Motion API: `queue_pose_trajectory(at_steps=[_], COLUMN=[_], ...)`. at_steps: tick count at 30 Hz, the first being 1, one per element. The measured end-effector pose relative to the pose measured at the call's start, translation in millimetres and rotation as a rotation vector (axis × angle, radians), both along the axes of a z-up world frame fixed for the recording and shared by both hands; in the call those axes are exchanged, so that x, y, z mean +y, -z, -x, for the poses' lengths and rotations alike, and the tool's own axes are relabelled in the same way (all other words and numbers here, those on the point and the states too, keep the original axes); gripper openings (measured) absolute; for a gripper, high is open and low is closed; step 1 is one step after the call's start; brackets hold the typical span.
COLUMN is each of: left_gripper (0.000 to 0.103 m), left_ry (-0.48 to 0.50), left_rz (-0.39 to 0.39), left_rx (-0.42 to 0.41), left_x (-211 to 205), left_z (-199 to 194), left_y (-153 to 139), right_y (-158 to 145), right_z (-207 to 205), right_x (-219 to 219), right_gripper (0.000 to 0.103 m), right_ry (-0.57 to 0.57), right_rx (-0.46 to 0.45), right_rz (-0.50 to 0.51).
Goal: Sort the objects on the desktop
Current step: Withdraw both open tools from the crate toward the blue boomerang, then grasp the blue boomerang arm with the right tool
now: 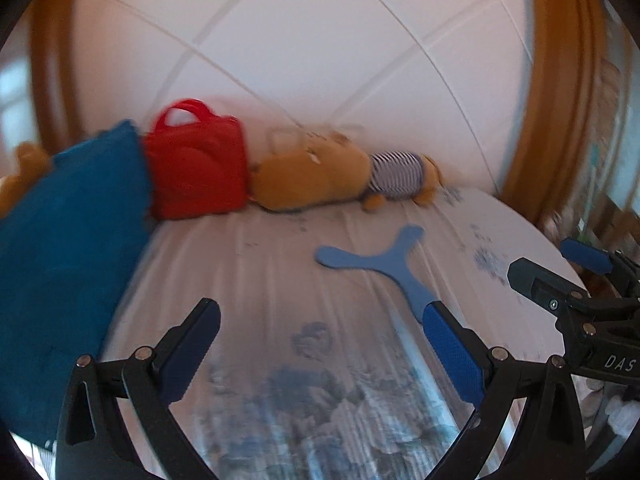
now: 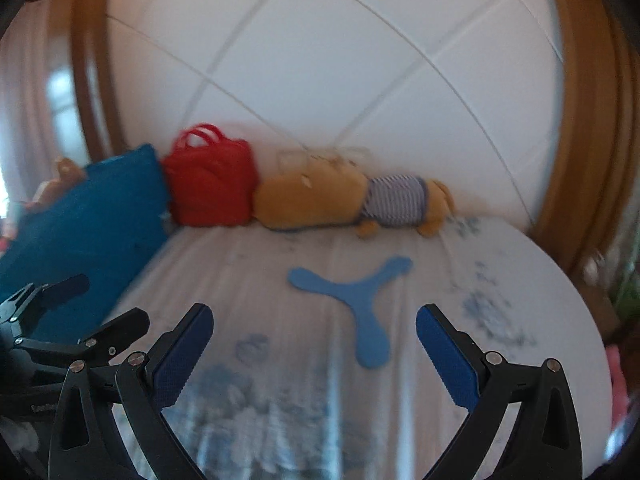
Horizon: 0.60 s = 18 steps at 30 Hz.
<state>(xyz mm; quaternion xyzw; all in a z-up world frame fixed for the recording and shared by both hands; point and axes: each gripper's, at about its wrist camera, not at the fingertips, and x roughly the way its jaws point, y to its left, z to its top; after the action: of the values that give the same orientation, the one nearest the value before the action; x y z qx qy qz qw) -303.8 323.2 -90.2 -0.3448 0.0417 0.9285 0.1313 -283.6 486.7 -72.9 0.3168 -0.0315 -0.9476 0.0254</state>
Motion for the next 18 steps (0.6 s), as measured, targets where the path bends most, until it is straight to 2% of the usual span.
queue_pose_trajectory(at_steps=[11,18], left_gripper=[0.101,0.101], left_ry=[0.18,0.218], left_rz=[0.05,0.102], left_rx=[-0.11,-0.135], left_x=[55,67], left_z=[74,134], left_y=[66,106], right_y=[74,125], right_z=[46,90], right_x=[56,71], right_gripper=[0.103,0.103], right_ry=[0.152,0.192], right_rx=[-0.18,-0.27], right_rz=[0.038,0.06])
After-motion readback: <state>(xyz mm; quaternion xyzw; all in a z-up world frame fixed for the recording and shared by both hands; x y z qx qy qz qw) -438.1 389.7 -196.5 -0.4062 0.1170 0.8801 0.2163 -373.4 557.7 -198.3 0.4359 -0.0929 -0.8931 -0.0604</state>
